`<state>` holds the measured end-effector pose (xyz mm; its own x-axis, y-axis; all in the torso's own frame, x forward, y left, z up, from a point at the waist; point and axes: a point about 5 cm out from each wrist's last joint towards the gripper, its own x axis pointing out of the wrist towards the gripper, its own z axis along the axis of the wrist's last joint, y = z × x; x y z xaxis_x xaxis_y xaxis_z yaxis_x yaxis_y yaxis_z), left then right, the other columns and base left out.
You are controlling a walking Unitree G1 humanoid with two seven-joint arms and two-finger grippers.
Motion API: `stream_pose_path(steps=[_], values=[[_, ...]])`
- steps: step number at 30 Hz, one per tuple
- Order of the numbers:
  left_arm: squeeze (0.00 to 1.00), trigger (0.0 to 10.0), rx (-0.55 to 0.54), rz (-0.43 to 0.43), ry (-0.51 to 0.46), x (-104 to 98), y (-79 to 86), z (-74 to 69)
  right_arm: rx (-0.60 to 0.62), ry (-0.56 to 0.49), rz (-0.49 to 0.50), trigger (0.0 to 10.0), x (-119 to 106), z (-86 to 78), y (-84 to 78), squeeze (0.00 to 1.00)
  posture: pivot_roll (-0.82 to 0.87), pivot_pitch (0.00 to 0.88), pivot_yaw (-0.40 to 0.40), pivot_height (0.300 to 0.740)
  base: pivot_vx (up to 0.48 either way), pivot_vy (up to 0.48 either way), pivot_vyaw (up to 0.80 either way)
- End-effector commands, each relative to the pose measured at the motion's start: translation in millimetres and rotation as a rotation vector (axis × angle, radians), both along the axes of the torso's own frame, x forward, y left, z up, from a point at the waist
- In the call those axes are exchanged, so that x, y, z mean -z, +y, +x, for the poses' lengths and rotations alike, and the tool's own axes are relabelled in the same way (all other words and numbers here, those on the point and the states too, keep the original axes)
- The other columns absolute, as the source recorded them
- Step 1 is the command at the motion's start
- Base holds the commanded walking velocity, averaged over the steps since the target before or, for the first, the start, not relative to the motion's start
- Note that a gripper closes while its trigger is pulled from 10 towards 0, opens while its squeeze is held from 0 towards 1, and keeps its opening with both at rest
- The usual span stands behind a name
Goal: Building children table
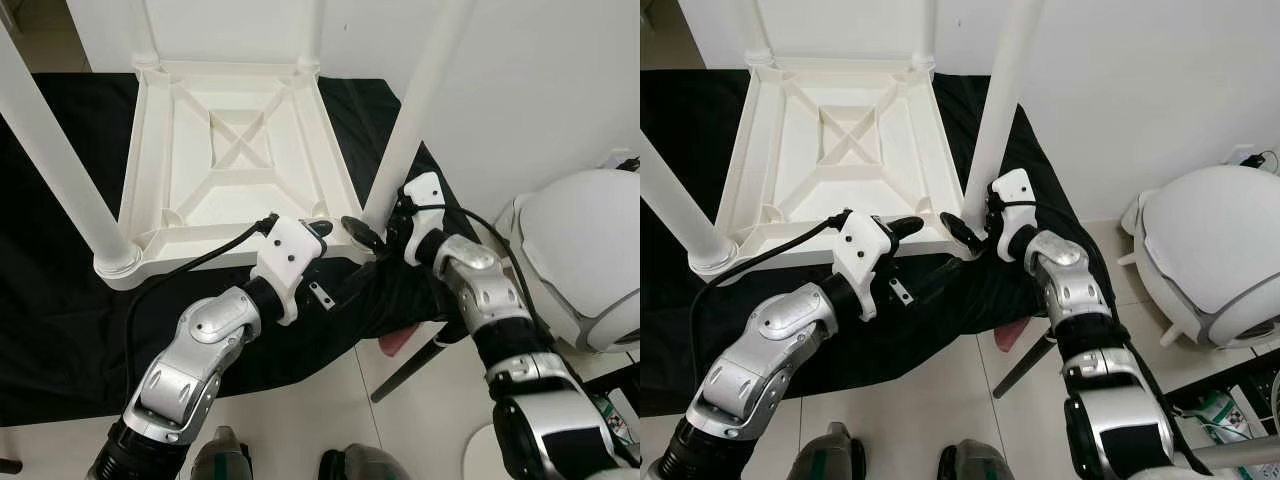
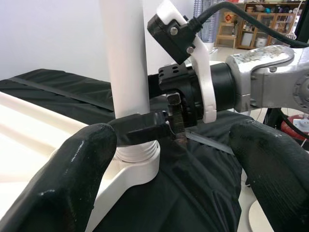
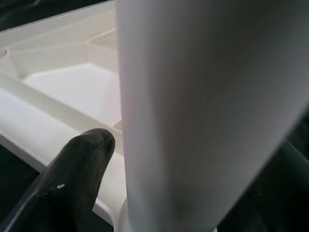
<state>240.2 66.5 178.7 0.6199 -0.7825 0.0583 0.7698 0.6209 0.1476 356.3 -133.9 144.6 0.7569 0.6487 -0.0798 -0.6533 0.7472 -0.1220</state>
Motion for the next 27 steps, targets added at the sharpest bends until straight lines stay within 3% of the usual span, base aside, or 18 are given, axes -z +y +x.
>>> stream_pose_path(steps=[1, 3, 4, 5, 6, 8, 9, 21, 22, 27], values=[[0.00, 10.0, 0.003, 0.011, -0.003, 0.0, -0.3, 0.5, -0.013, 0.019, -0.028, 10.0, 5.8, 1.1, 2.2, 0.00, 0.06, 0.000, -0.071, 0.740, 0.000, 0.000, 0.00], [0.00, 10.0, -0.002, 0.012, -0.004, -0.2, 0.5, 0.0, -0.018, 0.044, -0.051, 10.0, 10.3, 4.1, 4.5, 0.00, 0.06, 0.000, -0.071, 0.740, 0.000, 0.000, 0.00], [0.00, 10.0, -0.005, 0.012, -0.004, -0.3, 0.9, -0.2, -0.027, 0.052, -0.052, 9.2, 12.0, 5.0, 4.9, 0.00, 0.06, 0.000, -0.075, 0.740, 0.000, 0.000, 0.00], [0.00, 10.0, -0.008, 0.011, -0.004, -0.3, 1.1, -0.3, -0.034, 0.057, -0.051, 4.2, 13.1, 5.2, 5.0, 0.00, 0.06, 0.000, -0.075, 0.740, 0.000, 0.000, 0.00], [0.00, 10.0, -0.010, 0.011, -0.004, -0.4, 1.2, -0.5, -0.040, 0.065, -0.055, 0.7, 14.9, 5.0, 4.8, 0.00, 0.07, 0.000, -0.079, 0.740, 0.000, 0.000, 0.00], [0.00, 10.0, -0.010, 0.011, -0.004, -0.4, 1.2, -0.5, -0.040, 0.065, -0.055, 0.7, 14.9, 5.0, 4.8, 0.00, 0.07, 0.000, -0.079, 0.740, 0.000, 0.000, 0.00], [0.00, 10.0, -0.011, 0.011, -0.003, -0.3, 1.2, -0.7, -0.046, 0.073, -0.062, 0.0, 17.1, 4.4, 4.5, 0.00, 0.07, 0.000, -0.079, 0.740, 0.000, 0.000, 0.00], [0.00, 10.0, -0.003, 0.005, 0.003, 0.4, -0.3, -2.0, -0.046, 0.062, -0.068, 0.0, 26.0, 2.5, 1.0, 0.00, 0.07, 0.000, -0.079, 0.740, 0.000, 0.000, 0.00], [0.00, 10.0, -0.002, 0.005, 0.003, 0.4, -0.6, -2.0, -0.021, 0.064, -0.059, 10.0, 25.2, 3.4, 1.0, 0.00, 0.05, 0.004, -0.074, 0.740, 0.000, 0.000, 0.00], [0.00, 10.0, -0.003, 0.004, 0.006, 0.7, -0.7, -2.5, 0.015, 0.041, -0.019, 10.0, 20.3, 2.1, 6.2, 0.00, 0.05, 0.004, -0.074, 0.740, 0.000, 0.000, 0.00]])
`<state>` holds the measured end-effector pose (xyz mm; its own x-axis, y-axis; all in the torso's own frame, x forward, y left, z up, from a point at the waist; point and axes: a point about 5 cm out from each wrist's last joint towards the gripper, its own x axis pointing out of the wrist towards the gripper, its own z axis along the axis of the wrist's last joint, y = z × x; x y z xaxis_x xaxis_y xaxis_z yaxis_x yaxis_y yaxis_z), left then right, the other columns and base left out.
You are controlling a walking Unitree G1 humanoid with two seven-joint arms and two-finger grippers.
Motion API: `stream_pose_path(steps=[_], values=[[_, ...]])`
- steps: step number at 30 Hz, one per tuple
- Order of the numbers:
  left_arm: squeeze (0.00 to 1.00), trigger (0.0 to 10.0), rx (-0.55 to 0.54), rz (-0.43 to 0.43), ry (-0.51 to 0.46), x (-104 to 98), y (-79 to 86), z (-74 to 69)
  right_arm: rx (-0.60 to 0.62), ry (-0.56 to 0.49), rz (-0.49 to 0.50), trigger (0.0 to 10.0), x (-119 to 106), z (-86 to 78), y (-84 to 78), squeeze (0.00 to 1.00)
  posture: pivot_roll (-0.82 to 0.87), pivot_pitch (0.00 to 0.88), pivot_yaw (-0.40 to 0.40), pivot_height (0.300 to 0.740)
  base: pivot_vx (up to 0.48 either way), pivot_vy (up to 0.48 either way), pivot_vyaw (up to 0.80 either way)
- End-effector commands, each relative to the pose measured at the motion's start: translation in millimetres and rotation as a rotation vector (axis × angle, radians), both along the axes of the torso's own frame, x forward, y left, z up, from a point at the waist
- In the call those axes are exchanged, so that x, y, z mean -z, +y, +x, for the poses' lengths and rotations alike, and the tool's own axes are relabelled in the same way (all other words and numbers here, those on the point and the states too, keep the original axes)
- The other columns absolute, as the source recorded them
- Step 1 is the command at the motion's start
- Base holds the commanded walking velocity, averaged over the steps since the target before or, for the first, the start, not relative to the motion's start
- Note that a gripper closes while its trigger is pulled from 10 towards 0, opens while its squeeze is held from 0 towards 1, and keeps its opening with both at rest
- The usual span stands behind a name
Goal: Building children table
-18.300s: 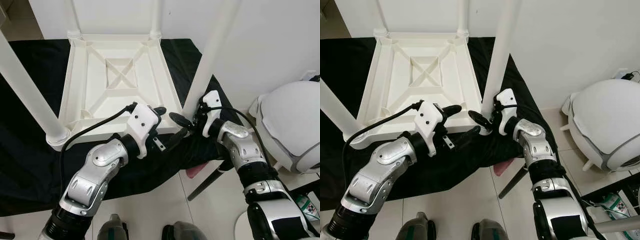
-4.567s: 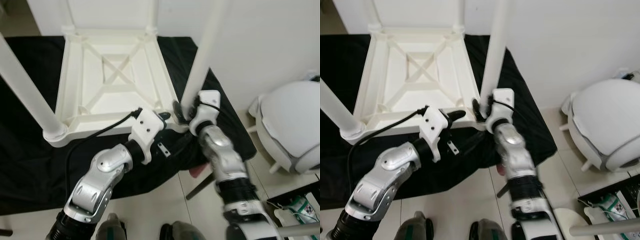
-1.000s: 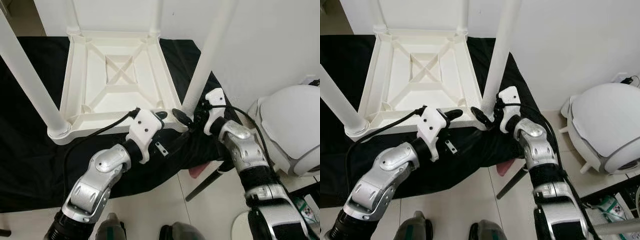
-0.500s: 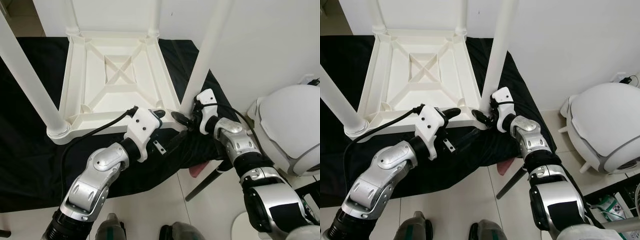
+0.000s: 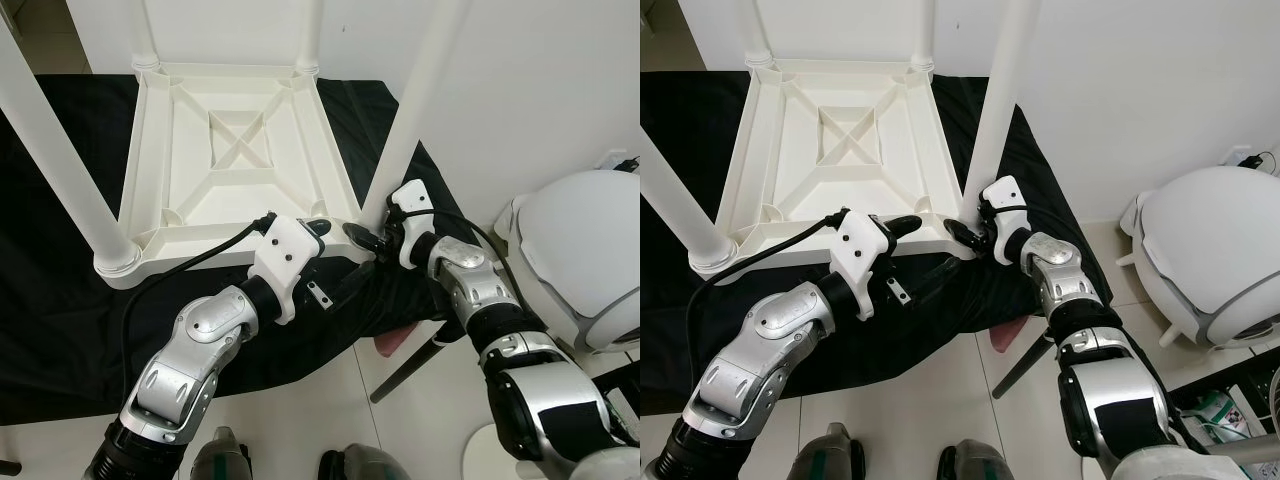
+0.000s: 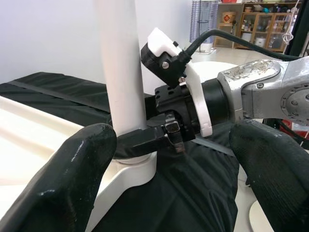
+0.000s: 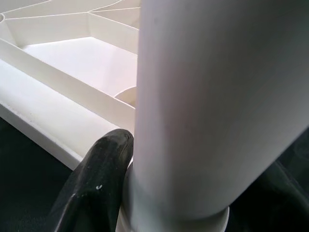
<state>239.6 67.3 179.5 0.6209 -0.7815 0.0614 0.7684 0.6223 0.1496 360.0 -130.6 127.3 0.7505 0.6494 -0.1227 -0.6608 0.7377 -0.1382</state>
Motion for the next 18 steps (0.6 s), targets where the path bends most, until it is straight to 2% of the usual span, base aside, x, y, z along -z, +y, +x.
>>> stream_pose_path(steps=[1, 2, 4, 6, 8, 9, 10, 12, 13, 14, 16, 17, 18], values=[[0.00, 10.0, -0.002, 0.005, 0.011, 1.9, -1.6, -2.3, 0.058, 0.005, 0.048, 10.0, 0.3, -2.8, 6.1, 0.00, 0.05, 0.004, -0.074, 0.740, 0.000, 0.000, 0.00], [0.00, 10.0, -0.003, 0.004, 0.013, 2.4, -1.9, -3.0, 0.118, 0.003, 0.070, 10.0, -1.1, -4.2, 8.9, 0.00, 0.05, 0.004, -0.074, 0.740, 0.000, 0.000, 0.00], [0.00, 10.0, -0.003, 0.004, 0.013, 2.4, -1.9, -3.0, 0.118, 0.003, 0.070, 10.0, -1.1, -4.2, 8.9, 0.00, 0.05, 0.004, -0.074, 0.740, 0.000, 0.000, 0.00], [0.00, 10.0, -0.001, 0.002, 0.016, 3.1, -2.7, -4.0, 0.249, 0.004, 0.107, 10.0, -2.2, -7.4, 12.0, 0.00, 0.05, 0.004, -0.074, 0.740, 0.000, 0.000, 0.00], [0.00, 10.0, -0.001, 0.002, 0.016, 3.1, -2.7, -4.0, 0.249, 0.004, 0.107, 10.0, -2.2, -7.4, 12.0, 0.00, 0.05, 0.004, -0.074, 0.740, 0.000, 0.000, 0.00], [0.00, 10.0, 0.001, 0.001, 0.018, 3.4, -3.3, -4.1, 0.332, 0.000, 0.129, 10.0, -3.3, -10.5, 13.7, 0.00, 0.04, 0.012, -0.085, 0.740, 0.000, 0.000, 0.00], [0.00, 10.0, 0.001, 0.001, 0.018, 3.4, -3.3, -4.1, 0.332, 0.000, 0.129, 10.0, -3.3, -10.5, 13.7, 0.00, 0.04, 0.012, -0.085, 0.740, 0.000, 0.000, 0.00], [0.00, 10.0, 0.011, -0.001, 0.018, 4.0, -5.4, -3.8, 0.556, -0.010, 0.131, 10.0, -1.5, -15.7, 14.0, 0.00, 0.04, 0.006, -0.087, 0.740, 0.000, 0.000, 0.00], [0.00, 10.0, 0.011, -0.001, 0.018, 4.0, -5.4, -3.8, 0.556, -0.010, 0.131, 10.0, -1.5, -15.7, 14.0, 0.00, 0.04, 0.006, -0.087, 0.740, 0.000, 0.000, 0.00], [0.00, 10.0, 0.016, -0.001, 0.017, 4.0, -6.9, -3.6, 0.624, -0.006, 0.125, 10.0, 0.7, -18.9, 19.7, 0.00, 0.04, 0.002, -0.086, 0.740, 0.000, 0.000, 0.00], [0.00, 10.0, 0.016, -0.001, 0.017, 4.0, -6.9, -3.6, 0.624, -0.006, 0.125, 10.0, 0.7, -18.9, 19.7, 0.00, 0.04, 0.002, -0.086, 0.740, 0.000, 0.000, 0.00], [0.00, 10.0, 0.019, -0.002, 0.017, 4.1, -7.8, -3.3, 0.656, 0.003, 0.139, 10.0, 2.1, -21.4, 26.5, 0.00, 0.04, 0.000, -0.086, 0.740, 0.000, 0.000, 0.00], [0.00, 10.0, 0.019, -0.002, 0.017, 4.1, -7.8, -3.3, 0.656, 0.003, 0.139, 10.0, 2.1, -21.4, 26.5, 0.00, 0.04, 0.000, -0.086, 0.740, 0.000, 0.000, 0.00]])
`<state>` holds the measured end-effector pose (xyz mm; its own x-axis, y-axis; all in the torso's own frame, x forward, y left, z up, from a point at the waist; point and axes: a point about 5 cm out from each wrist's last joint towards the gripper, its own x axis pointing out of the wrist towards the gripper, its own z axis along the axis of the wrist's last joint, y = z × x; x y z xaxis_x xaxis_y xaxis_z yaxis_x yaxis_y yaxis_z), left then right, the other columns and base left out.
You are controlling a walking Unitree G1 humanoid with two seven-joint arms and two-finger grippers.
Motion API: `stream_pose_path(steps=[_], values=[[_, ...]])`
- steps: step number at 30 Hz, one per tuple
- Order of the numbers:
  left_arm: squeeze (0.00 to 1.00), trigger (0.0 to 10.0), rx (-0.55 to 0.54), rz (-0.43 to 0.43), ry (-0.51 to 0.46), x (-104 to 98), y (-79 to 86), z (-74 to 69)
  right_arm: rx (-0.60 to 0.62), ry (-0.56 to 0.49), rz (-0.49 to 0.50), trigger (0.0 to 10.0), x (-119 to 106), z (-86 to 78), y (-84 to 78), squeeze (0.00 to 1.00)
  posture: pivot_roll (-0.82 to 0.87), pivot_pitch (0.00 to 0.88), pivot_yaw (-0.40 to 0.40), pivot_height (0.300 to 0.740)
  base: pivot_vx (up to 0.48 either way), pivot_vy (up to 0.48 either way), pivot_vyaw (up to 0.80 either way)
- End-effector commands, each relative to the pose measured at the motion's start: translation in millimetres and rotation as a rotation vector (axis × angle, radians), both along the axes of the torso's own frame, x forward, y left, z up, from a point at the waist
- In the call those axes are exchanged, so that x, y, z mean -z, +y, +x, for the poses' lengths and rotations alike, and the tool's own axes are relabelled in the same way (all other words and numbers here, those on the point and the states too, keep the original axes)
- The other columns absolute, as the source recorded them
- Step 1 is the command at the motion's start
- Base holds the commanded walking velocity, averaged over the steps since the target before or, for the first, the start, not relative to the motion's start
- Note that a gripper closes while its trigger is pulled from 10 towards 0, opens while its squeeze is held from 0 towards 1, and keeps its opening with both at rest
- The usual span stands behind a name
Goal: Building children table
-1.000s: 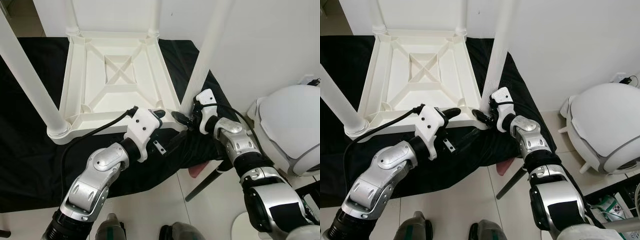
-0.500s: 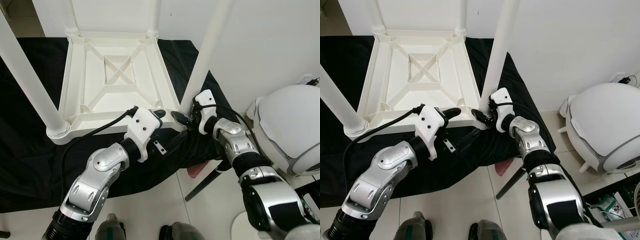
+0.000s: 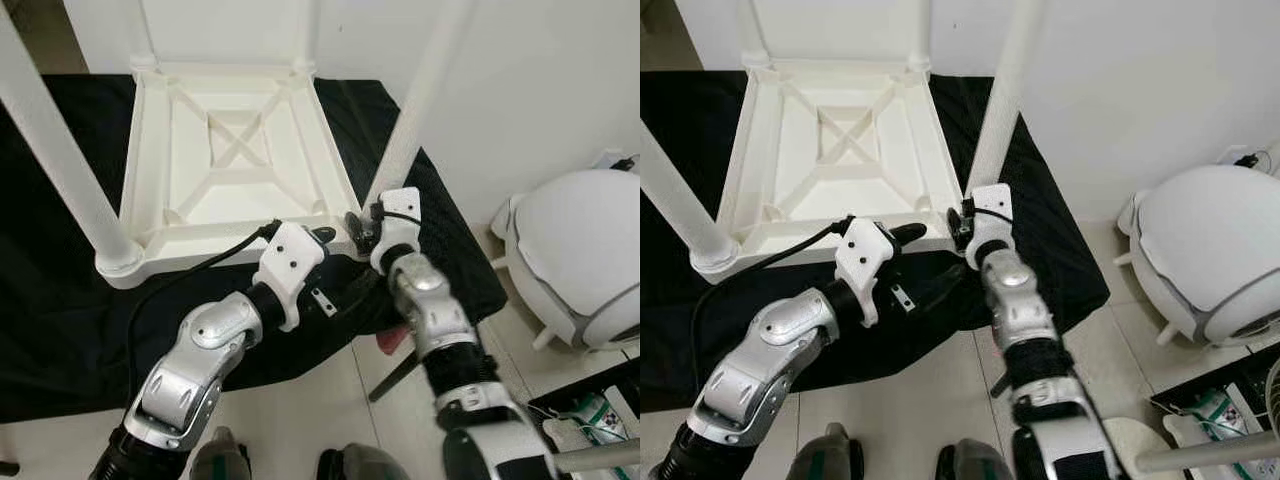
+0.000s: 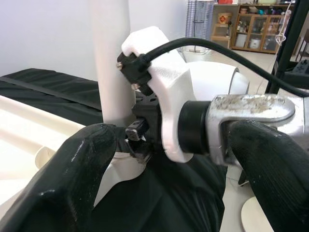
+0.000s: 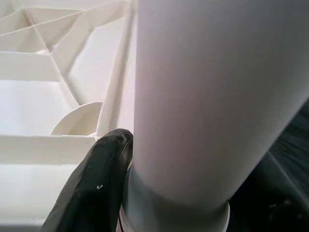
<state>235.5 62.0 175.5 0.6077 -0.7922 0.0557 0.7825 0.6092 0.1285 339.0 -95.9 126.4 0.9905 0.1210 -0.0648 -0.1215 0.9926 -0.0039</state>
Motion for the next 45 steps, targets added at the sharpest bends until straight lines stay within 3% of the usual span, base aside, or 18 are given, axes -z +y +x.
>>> stream_pose_path(steps=[1, 7, 8, 17, 19, 20, 21, 24, 25, 27, 30, 34, 40, 45], values=[[0.00, 10.0, 0.004, 0.005, -0.004, -0.2, -3.2, 0.9, 0.031, -0.003, 0.008, 10.0, -0.5, -1.8, -0.9, 0.00, 0.03, 0.000, -0.083, 0.740, 0.000, 0.000, 0.00], [0.00, 10.0, 0.012, 0.009, -0.003, 0.8, -3.0, -0.3, -0.014, -0.019, 0.025, 10.0, -3.2, -3.4, -1.1, 0.00, 0.03, 0.000, -0.084, 0.740, 0.000, 0.000, 0.00], [0.00, 10.0, 0.011, 0.009, -0.004, 0.6, -2.8, -0.6, -0.038, -0.030, 0.058, 10.0, -5.0, -5.0, 1.5, 1.00, 0.04, 0.000, -0.086, 0.740, 0.000, 0.000, 0.00], [0.00, 10.0, 0.007, 0.007, -0.001, 0.9, -2.7, -2.4, -0.037, -0.071, 0.123, 10.0, -20.6, -15.2, 1.0, 1.00, 0.04, 0.000, -0.087, 0.740, 0.000, 0.000, 0.00], [0.00, 10.0, 0.003, 0.015, 0.000, 2.2, -2.2, -2.8, -0.095, -0.084, 0.113, 10.0, -22.3, -18.4, -15.8, 1.00, 0.04, 0.000, -0.092, 0.740, 0.000, 0.000, 0.00], [0.00, 10.0, 0.002, 0.018, 0.000, 2.6, -2.1, -2.4, -0.153, -0.090, 0.098, 10.0, -23.4, -20.6, -21.8, 0.00, 0.03, 0.000, -0.092, 0.740, 0.000, 0.000, 0.00], [0.00, 10.0, 0.002, 0.020, -0.001, 2.8, -2.2, -2.3, -0.237, -0.114, 0.073, 10.0, -26.3, -24.4, -25.5, 0.00, 0.03, 0.000, -0.092, 0.740, 0.000, 0.000, 0.00], [0.00, 10.0, 0.003, 0.020, 0.000, 2.8, -2.6, -2.1, -0.294, -0.121, 0.050, 10.0, -26.9, -26.9, -31.2, 0.00, 0.03, 0.000, -0.089, 0.740, 0.000, 0.000, 0.00], [0.00, 10.0, 0.005, 0.019, 0.000, 2.8, -3.2, -2.0, -0.348, -0.129, -0.001, 10.0, -26.4, -28.5, -38.9, 0.00, 0.03, 0.001, -0.088, 0.740, 0.000, 0.000, 0.00], [0.00, 10.0, 0.005, 0.019, 0.000, 2.8, -3.2, -2.0, -0.348, -0.129, -0.001, 10.0, -26.4, -28.5, -38.9, 0.00, 0.03, 0.001, -0.088, 0.740, 0.000, 0.000, 0.00], [0.00, 10.0, 0.007, 0.018, -0.001, 2.1, -3.2, -1.3, -0.376, -0.100, -0.078, 10.0, -22.0, -25.7, -59.8, 0.00, 0.02, 0.005, -0.085, 0.740, 0.000, 0.000, 0.00], [0.00, 10.0, 0.010, 0.019, -0.003, 1.5, -2.8, -0.5, -0.410, -0.063, -0.119, 10.0, -17.0, -17.3, -70.0, 0.00, 0.02, 0.009, -0.075, 0.740, 0.000, 0.000, 0.00], [0.00, 10.0, 0.012, 0.020, -0.004, 0.6, -2.2, 0.7, -0.468, -0.039, -0.144, 10.0, -13.8, -9.2, -68.0, 0.00, 0.02, 0.013, -0.069, 0.740, 0.000, 0.000, 0.00], [0.00, 10.0, 0.005, 0.022, -0.008, -0.7, -1.0, 1.7, -0.553, -0.029, -0.156, 10.0, -15.4, 8.0, -53.8, 0.00, 0.03, 0.015, -0.067, 0.740, 0.000, 0.000, 0.00]])
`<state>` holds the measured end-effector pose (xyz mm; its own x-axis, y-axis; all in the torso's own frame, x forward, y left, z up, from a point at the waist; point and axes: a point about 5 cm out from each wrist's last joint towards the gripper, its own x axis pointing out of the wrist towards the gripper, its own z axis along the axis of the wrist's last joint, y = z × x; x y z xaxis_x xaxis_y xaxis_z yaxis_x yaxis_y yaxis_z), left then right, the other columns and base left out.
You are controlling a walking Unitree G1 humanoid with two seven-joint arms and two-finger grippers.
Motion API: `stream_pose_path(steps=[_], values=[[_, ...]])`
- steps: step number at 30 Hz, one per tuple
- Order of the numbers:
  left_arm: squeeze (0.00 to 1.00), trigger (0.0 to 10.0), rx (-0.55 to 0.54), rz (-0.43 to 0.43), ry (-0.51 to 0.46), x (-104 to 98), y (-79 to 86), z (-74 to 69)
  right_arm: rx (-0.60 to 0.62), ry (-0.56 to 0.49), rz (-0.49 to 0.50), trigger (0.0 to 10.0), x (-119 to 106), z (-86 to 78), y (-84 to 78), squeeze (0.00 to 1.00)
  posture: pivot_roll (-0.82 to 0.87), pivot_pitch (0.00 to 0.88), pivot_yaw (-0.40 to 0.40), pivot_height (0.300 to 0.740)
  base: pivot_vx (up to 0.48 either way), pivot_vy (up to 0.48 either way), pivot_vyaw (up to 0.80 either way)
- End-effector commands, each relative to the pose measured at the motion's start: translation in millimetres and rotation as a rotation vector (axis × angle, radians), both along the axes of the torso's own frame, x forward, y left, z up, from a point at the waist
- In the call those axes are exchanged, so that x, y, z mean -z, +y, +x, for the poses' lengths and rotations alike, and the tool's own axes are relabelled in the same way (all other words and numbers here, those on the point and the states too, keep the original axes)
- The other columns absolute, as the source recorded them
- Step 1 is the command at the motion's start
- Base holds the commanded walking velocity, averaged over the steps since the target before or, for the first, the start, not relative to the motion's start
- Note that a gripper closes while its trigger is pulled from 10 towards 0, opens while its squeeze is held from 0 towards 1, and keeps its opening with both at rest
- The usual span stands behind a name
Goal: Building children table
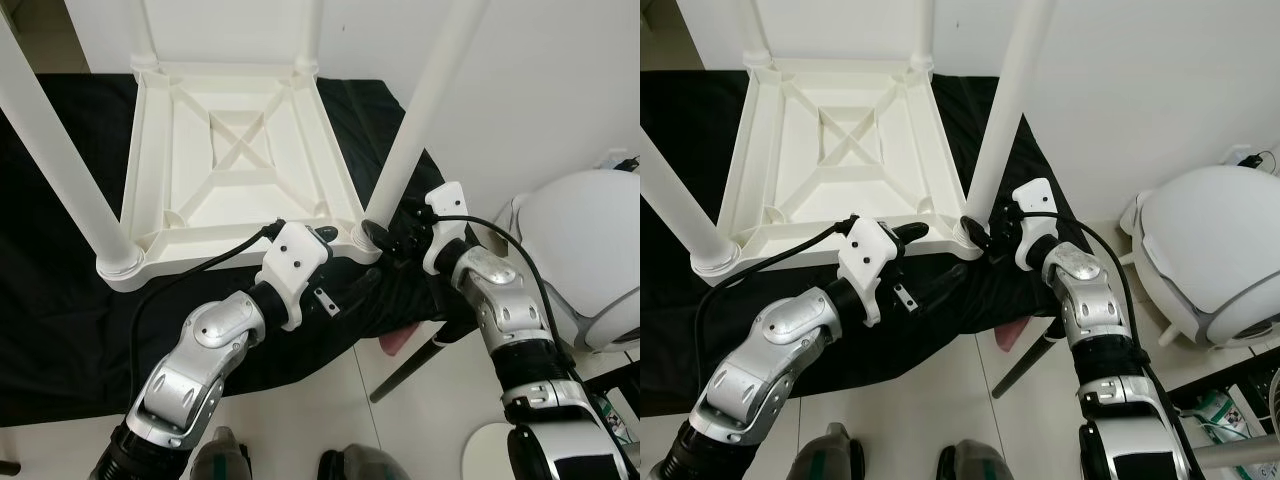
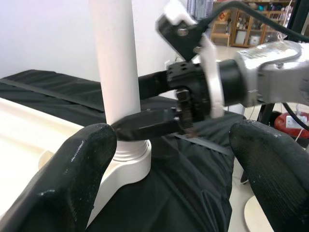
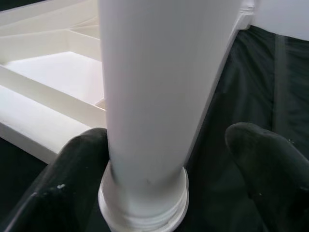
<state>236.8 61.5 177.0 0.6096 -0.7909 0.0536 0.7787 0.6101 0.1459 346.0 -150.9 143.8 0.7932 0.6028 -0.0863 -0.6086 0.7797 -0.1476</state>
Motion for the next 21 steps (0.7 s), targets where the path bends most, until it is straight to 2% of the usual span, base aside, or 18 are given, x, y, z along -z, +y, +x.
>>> stream_pose_path(steps=[1, 7, 14, 15, 16, 17, 21], values=[[0.00, 10.0, 0.006, 0.010, 0.004, 0.7, -0.2, 0.4, -0.028, 0.014, -0.011, 10.0, 1.6, 6.4, 6.3, 0.00, 0.03, 0.017, -0.068, 0.740, 0.000, 0.000, 0.00], [0.00, 10.0, -0.002, 0.011, 0.000, 0.0, 0.3, 1.0, -0.092, 0.058, -0.019, 10.0, 4.9, 16.5, 19.4, 0.00, 0.04, 0.014, -0.070, 0.740, 0.000, 0.000, 0.00], [0.00, 10.0, -0.006, 0.010, -0.001, 0.0, 0.4, 0.9, -0.099, 0.077, -0.032, 10.0, 8.8, 18.9, 21.2, 0.00, 0.04, 0.014, -0.078, 0.740, 0.000, 0.000, 0.00], [0.00, 10.0, -0.007, 0.009, -0.001, 0.0, 0.1, 0.6, -0.106, 0.093, -0.033, 3.9, 11.5, 19.3, 19.8, 0.00, 0.04, 0.015, -0.080, 0.740, 0.000, 0.000, 0.00], [0.00, 10.0, -0.007, 0.009, -0.001, 0.0, 0.1, 0.6, -0.106, 0.093, -0.033, 3.9, 11.5, 19.3, 19.8, 0.00, 0.04, 0.015, -0.080, 0.740, 0.000, 0.000, 0.00], [0.00, 10.0, -0.009, 0.008, -0.001, -0.1, -0.1, 0.4, -0.109, 0.099, -0.035, 0.0, 13.9, 18.9, 17.0, 0.00, 0.04, 0.016, -0.080, 0.740, 0.000, 0.000, 0.00], [0.00, 10.0, -0.010, 0.005, -0.001, 0.0, -0.4, 0.3, -0.111, 0.102, -0.032, 0.0, 17.3, 17.6, 8.5, 0.00, 0.04, 0.017, -0.079, 0.740, 0.000, 0.000, 0.00]])
